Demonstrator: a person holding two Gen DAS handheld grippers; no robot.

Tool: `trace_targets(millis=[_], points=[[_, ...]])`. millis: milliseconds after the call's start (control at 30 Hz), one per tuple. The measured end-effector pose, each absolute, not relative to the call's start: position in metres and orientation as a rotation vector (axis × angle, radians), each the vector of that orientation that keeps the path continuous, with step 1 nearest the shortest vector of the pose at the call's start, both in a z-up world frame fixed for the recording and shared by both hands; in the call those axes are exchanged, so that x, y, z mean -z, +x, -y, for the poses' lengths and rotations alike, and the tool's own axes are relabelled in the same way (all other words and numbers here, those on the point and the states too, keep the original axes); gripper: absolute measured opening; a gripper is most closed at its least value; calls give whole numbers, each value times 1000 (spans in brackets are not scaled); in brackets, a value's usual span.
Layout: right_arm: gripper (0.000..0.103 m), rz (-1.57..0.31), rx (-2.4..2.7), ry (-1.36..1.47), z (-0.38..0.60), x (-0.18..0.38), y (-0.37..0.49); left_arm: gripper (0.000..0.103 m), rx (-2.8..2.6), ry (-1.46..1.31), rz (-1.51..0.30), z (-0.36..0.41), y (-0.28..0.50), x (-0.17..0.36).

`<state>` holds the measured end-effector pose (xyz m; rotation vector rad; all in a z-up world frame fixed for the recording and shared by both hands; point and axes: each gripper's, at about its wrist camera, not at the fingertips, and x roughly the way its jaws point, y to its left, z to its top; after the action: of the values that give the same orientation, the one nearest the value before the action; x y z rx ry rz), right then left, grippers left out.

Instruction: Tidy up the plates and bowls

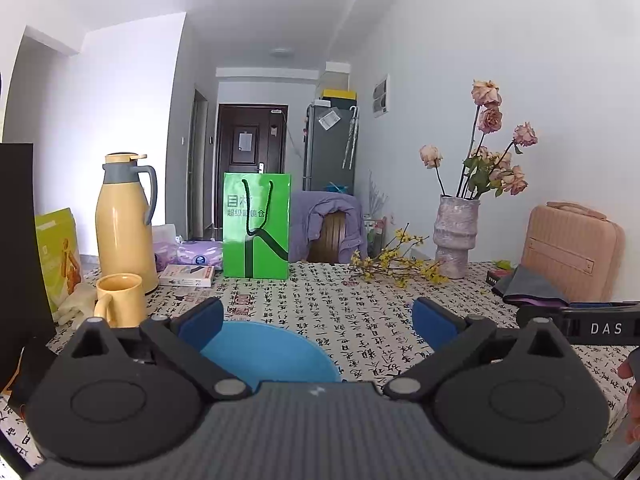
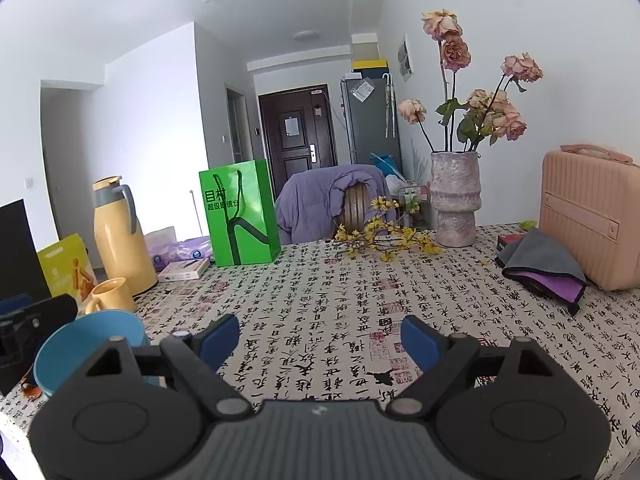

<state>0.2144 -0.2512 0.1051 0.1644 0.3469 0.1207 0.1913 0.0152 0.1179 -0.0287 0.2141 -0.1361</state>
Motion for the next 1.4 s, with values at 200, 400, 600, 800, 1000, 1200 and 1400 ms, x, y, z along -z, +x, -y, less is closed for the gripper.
trace_targets(millis=[200,400,600,800,1000,1200,1400], points=[[88,-318,-139,144,250,-106,202,103,129,-28,-212,-13,180,-118],[88,-290,-136,131,249,-105,183,103,123,-27,-208,-12,163,-117],[89,-266,-130,120,247,-98,154,103,119,-37,-191,-12,134,-108],[100,-271,-147,135,240,-70,115,103,89,-7,-199,-11,98,-88],[101,-211,-169,120,227,-46,66,103,55,-8,-209,-15,57,-65],[101,-237,-212,75,208,-17,25,103,36,-12,-227,-27,20,-37],[101,-246,-212,62,199,-7,19,103,37,-54,-297,-37,20,-20]])
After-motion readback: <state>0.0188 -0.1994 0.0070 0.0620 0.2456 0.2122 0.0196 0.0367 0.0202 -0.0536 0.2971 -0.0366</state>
